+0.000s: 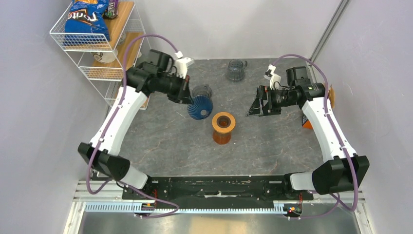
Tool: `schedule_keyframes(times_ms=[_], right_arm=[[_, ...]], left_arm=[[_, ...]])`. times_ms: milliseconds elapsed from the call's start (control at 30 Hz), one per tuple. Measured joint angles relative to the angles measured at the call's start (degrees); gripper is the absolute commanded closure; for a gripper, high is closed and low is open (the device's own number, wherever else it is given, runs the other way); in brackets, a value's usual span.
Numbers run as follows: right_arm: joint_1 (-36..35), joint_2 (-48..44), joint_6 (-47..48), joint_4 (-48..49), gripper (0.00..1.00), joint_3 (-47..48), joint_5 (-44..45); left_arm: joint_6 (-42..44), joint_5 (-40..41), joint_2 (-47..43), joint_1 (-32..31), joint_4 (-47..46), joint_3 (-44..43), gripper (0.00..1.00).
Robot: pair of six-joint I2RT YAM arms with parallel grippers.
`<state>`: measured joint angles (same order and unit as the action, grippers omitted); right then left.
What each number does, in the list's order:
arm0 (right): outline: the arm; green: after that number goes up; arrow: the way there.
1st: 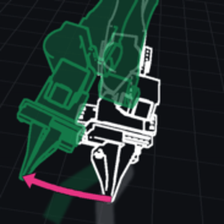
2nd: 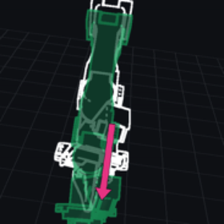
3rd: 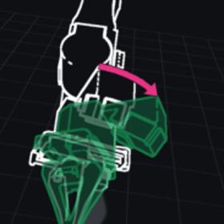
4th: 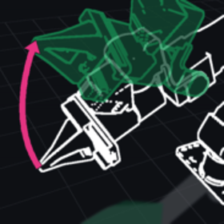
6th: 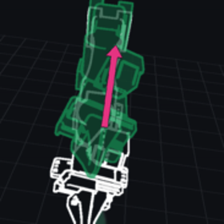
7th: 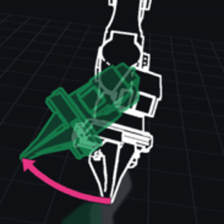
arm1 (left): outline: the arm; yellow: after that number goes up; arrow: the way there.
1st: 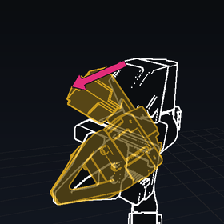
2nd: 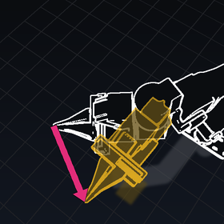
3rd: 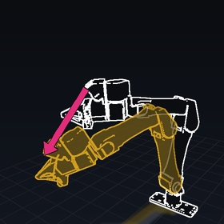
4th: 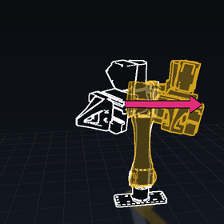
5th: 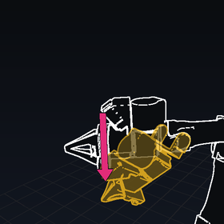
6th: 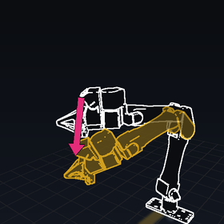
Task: Place the coffee filter in the dripper
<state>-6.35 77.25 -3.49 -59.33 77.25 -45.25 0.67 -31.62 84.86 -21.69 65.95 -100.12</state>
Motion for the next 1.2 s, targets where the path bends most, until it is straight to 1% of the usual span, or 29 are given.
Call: schedule_keyframes(times_ms=[167, 333, 500, 600, 733, 800, 833, 1033, 1200], right_arm=[[0.00, -0.72, 1.36, -2.08, 0.01, 0.72, 3.10], [0.00, -1.99, 2.27, -3.04, 0.01, 0.96, 6.82], [0.00, -2.43, 3.54, -3.54, 0.01, 2.03, 9.05], [0.09, -3.80, 2.29, -2.54, 0.01, 2.03, 11.32], [0.22, -6.84, 1.40, -0.20, 0.01, 1.92, 10.99], [0.22, -7.89, 1.33, 0.63, 0.06, 1.92, 9.55], [0.22, -7.91, 1.36, 0.74, 0.08, 1.92, 8.81], [0.20, -2.99, -0.74, 1.14, 0.08, 1.31, 3.65], [0.15, 1.40, -4.17, 2.03, 0.14, 0.68, 0.96]], left_arm=[[-3.08, 3.80, 6.97, -8.35, -0.09, -2.71, 0.98], [-4.50, 6.12, 13.14, -13.03, -0.11, -6.49, 0.98], [-5.38, 7.63, 16.81, -13.70, -0.52, -8.98, 0.98], [-5.62, 7.87, 18.12, -13.75, -0.50, -9.55, 0.98], [-5.81, 8.07, 19.87, -13.99, -0.61, -10.36, 0.98], [-5.92, 8.07, 20.55, -14.16, -0.61, -10.62, 0.98], [-6.01, 8.04, 20.76, -14.25, -0.70, -10.62, 0.98], [-6.10, 8.02, 20.96, -14.82, -0.92, -10.62, 0.98], [-6.16, 8.00, 21.49, -15.04, -0.92, -10.64, 0.98]])
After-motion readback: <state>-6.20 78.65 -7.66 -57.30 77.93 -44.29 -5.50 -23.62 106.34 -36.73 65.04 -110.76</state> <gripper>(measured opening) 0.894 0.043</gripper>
